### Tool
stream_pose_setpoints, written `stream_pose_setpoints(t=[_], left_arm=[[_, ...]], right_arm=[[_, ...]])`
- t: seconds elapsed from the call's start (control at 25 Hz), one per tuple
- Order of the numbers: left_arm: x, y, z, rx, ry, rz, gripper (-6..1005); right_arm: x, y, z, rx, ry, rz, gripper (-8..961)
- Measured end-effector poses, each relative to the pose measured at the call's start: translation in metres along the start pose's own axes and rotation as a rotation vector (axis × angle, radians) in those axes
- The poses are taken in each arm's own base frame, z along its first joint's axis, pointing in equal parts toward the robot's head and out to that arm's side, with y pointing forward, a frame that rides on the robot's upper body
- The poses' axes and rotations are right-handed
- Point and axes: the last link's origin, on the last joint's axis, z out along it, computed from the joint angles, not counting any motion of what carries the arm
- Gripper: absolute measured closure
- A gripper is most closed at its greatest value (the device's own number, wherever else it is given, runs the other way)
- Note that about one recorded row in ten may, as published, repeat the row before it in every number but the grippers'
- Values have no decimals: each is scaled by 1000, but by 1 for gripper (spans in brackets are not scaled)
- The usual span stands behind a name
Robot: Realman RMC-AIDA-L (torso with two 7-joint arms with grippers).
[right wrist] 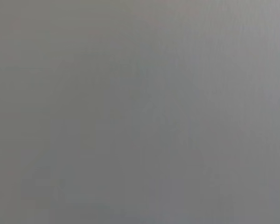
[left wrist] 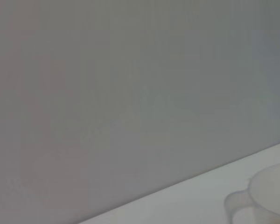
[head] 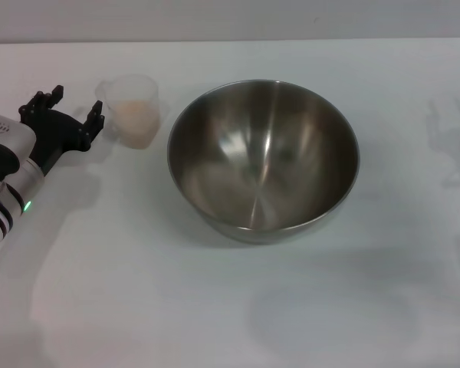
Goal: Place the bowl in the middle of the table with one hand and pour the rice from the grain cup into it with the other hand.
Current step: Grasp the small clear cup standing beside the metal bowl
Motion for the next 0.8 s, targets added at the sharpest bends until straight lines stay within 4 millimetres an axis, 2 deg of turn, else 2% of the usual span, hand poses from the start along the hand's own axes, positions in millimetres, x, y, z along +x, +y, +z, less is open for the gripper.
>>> stream_pose_setpoints(t=[0.8], left_arm=[[9, -1, 12, -12, -8, 26, 436]], right_arm=[[2, 3, 6, -10, 11, 5, 557]])
